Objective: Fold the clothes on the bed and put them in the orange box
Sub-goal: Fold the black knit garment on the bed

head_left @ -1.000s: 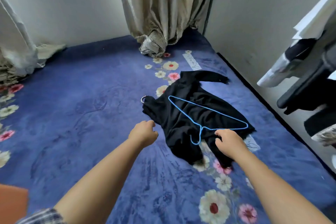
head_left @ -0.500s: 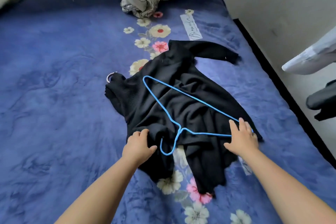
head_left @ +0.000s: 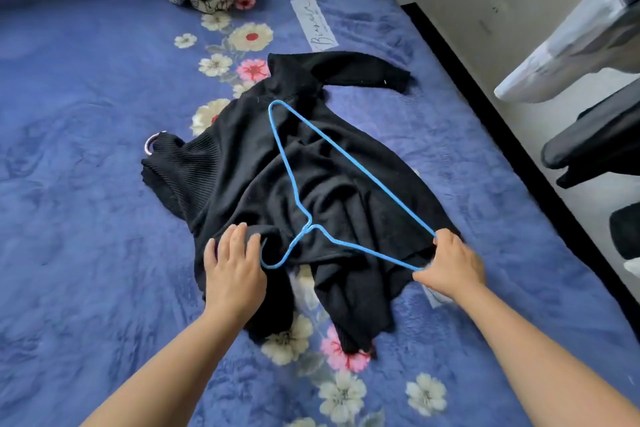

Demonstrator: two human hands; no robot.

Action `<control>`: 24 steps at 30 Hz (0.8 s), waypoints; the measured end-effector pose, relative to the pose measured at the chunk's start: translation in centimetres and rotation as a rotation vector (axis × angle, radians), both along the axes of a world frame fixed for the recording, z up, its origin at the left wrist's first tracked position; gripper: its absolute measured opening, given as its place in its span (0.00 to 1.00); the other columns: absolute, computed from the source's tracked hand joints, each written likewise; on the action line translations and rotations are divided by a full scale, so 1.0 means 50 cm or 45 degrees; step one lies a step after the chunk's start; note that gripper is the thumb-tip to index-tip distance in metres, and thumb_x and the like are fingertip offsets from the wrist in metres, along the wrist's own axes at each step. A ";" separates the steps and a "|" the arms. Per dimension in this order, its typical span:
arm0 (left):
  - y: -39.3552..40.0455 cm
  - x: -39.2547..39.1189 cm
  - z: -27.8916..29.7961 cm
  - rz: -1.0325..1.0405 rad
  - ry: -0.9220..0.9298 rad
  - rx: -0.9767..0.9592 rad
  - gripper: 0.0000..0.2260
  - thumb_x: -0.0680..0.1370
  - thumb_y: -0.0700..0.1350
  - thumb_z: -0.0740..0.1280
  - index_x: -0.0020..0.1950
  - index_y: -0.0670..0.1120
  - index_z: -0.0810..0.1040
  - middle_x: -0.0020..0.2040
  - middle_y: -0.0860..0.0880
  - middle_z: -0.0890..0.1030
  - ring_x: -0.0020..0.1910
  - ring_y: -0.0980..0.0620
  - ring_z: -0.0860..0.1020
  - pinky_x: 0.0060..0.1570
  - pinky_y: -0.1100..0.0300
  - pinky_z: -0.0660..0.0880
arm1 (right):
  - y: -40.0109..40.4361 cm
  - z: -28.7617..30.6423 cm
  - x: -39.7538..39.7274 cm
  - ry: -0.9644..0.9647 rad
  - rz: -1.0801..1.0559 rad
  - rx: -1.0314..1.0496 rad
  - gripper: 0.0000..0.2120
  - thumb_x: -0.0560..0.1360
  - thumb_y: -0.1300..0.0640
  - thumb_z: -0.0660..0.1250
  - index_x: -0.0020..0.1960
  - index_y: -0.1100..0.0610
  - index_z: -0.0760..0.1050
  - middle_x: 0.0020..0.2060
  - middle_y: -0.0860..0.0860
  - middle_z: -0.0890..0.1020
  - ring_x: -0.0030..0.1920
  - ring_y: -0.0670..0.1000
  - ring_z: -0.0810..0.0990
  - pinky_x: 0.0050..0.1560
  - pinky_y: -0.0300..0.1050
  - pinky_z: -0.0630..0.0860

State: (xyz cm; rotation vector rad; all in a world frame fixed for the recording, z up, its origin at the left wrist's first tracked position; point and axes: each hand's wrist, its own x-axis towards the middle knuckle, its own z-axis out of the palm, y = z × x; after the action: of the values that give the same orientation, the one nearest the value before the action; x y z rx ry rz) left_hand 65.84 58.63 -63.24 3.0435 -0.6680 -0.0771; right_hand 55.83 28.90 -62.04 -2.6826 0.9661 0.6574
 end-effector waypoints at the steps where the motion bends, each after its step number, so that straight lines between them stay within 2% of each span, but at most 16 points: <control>1: -0.020 -0.011 0.007 -0.120 0.008 -0.028 0.19 0.63 0.41 0.60 0.52 0.40 0.76 0.55 0.37 0.78 0.58 0.40 0.73 0.57 0.46 0.63 | -0.008 0.011 -0.034 0.017 -0.061 0.010 0.30 0.65 0.46 0.72 0.60 0.57 0.63 0.59 0.53 0.73 0.59 0.56 0.75 0.53 0.46 0.70; 2: -0.033 -0.013 0.009 -0.199 0.019 -0.061 0.19 0.64 0.44 0.57 0.53 0.41 0.73 0.55 0.38 0.79 0.56 0.40 0.75 0.56 0.48 0.63 | -0.009 0.012 -0.051 0.014 -0.102 0.034 0.31 0.65 0.46 0.73 0.59 0.58 0.64 0.59 0.53 0.74 0.60 0.57 0.74 0.54 0.46 0.70; 3: -0.050 -0.019 0.013 -0.242 0.052 -0.096 0.19 0.65 0.45 0.59 0.53 0.42 0.72 0.55 0.38 0.79 0.54 0.41 0.77 0.55 0.49 0.66 | -0.015 0.013 -0.071 -0.010 -0.160 0.067 0.31 0.65 0.46 0.73 0.59 0.58 0.64 0.59 0.54 0.74 0.60 0.57 0.74 0.54 0.46 0.69; 4: -0.077 -0.028 0.014 -0.267 0.106 -0.141 0.20 0.63 0.46 0.65 0.53 0.41 0.72 0.56 0.37 0.78 0.53 0.40 0.77 0.54 0.49 0.70 | -0.026 0.020 -0.095 -0.034 -0.240 0.112 0.30 0.65 0.46 0.74 0.59 0.58 0.65 0.59 0.54 0.74 0.60 0.57 0.74 0.54 0.47 0.69; 6: -0.124 -0.046 0.014 -0.202 0.243 -0.260 0.33 0.56 0.43 0.79 0.58 0.40 0.71 0.60 0.32 0.75 0.54 0.35 0.78 0.50 0.47 0.76 | -0.051 0.025 -0.136 -0.061 -0.360 0.179 0.28 0.65 0.49 0.74 0.58 0.59 0.66 0.59 0.55 0.75 0.60 0.58 0.73 0.54 0.46 0.68; 7: -0.146 -0.057 0.019 -0.124 0.309 -0.353 0.38 0.56 0.41 0.80 0.63 0.41 0.69 0.63 0.30 0.71 0.58 0.33 0.75 0.52 0.44 0.75 | -0.062 0.025 -0.155 -0.053 -0.403 0.193 0.27 0.65 0.51 0.74 0.58 0.59 0.67 0.59 0.56 0.75 0.59 0.58 0.74 0.53 0.46 0.68; 9: -0.182 -0.077 0.024 -0.014 0.391 -0.488 0.41 0.64 0.42 0.78 0.73 0.44 0.63 0.72 0.31 0.58 0.68 0.33 0.66 0.63 0.45 0.68 | -0.079 0.021 -0.190 -0.057 -0.497 0.174 0.26 0.65 0.53 0.73 0.58 0.59 0.67 0.58 0.57 0.75 0.59 0.59 0.74 0.53 0.47 0.69; 10: -0.197 -0.090 0.020 -0.005 0.453 -0.456 0.41 0.68 0.45 0.76 0.76 0.45 0.57 0.74 0.34 0.52 0.72 0.36 0.60 0.67 0.48 0.63 | -0.084 0.019 -0.207 -0.075 -0.559 0.154 0.27 0.65 0.53 0.73 0.59 0.59 0.67 0.58 0.58 0.75 0.59 0.59 0.74 0.53 0.47 0.69; 12: -0.219 -0.103 0.001 -0.066 0.544 -0.156 0.44 0.72 0.55 0.71 0.77 0.49 0.46 0.76 0.38 0.45 0.75 0.41 0.49 0.72 0.50 0.54 | -0.084 0.012 -0.221 -0.145 -0.675 0.116 0.28 0.65 0.54 0.73 0.60 0.61 0.67 0.59 0.59 0.75 0.59 0.60 0.74 0.54 0.48 0.70; 14: -0.233 -0.111 -0.020 -0.188 0.625 0.195 0.46 0.70 0.62 0.68 0.76 0.54 0.41 0.76 0.41 0.40 0.75 0.41 0.42 0.71 0.46 0.51 | -0.079 0.004 -0.223 -0.191 -0.769 0.091 0.29 0.66 0.54 0.72 0.62 0.62 0.67 0.59 0.60 0.75 0.60 0.60 0.74 0.54 0.48 0.70; 15: -0.238 -0.114 -0.028 -0.247 0.653 0.315 0.46 0.70 0.63 0.68 0.76 0.57 0.40 0.76 0.41 0.39 0.75 0.40 0.41 0.70 0.45 0.51 | -0.074 -0.001 -0.222 -0.202 -0.805 0.084 0.29 0.66 0.53 0.73 0.62 0.62 0.67 0.59 0.60 0.74 0.59 0.61 0.74 0.53 0.48 0.70; 17: -0.246 -0.112 -0.043 -0.298 0.621 0.451 0.42 0.72 0.58 0.68 0.75 0.60 0.41 0.75 0.38 0.46 0.73 0.39 0.51 0.66 0.47 0.60 | -0.064 -0.014 -0.220 -0.224 -0.868 0.075 0.29 0.66 0.52 0.73 0.61 0.63 0.67 0.59 0.61 0.74 0.58 0.62 0.74 0.51 0.49 0.71; 19: -0.253 -0.104 -0.038 -0.288 0.510 0.491 0.36 0.76 0.45 0.64 0.76 0.58 0.45 0.68 0.39 0.61 0.65 0.41 0.65 0.57 0.53 0.69 | -0.054 -0.024 -0.221 -0.250 -0.918 0.090 0.30 0.66 0.52 0.73 0.62 0.63 0.67 0.60 0.61 0.74 0.58 0.62 0.75 0.51 0.50 0.71; 21: -0.258 -0.086 -0.022 -0.324 0.401 0.529 0.26 0.78 0.38 0.58 0.75 0.49 0.57 0.62 0.43 0.70 0.60 0.44 0.71 0.53 0.55 0.71 | -0.047 -0.029 -0.224 -0.286 -0.966 0.104 0.30 0.66 0.53 0.72 0.62 0.64 0.66 0.61 0.61 0.74 0.59 0.62 0.74 0.52 0.50 0.71; 22: -0.257 -0.074 -0.012 -0.357 0.355 0.597 0.20 0.78 0.37 0.57 0.70 0.46 0.65 0.61 0.44 0.73 0.60 0.44 0.73 0.52 0.56 0.71 | -0.046 -0.027 -0.224 -0.299 -0.976 0.095 0.30 0.66 0.53 0.72 0.63 0.64 0.66 0.61 0.61 0.73 0.59 0.62 0.74 0.52 0.51 0.71; 24: -0.240 -0.049 0.015 -0.414 0.384 0.853 0.16 0.78 0.37 0.57 0.63 0.46 0.74 0.60 0.48 0.76 0.59 0.47 0.76 0.49 0.58 0.69 | -0.041 -0.021 -0.222 -0.292 -0.982 0.053 0.31 0.66 0.53 0.73 0.62 0.65 0.65 0.61 0.62 0.73 0.59 0.63 0.74 0.53 0.52 0.71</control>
State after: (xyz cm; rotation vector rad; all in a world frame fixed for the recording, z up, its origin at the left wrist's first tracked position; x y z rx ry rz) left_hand 63.37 46.64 -62.48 3.3412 -1.3200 -0.9194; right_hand 44.76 26.83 -63.11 -2.0227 1.7192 0.1922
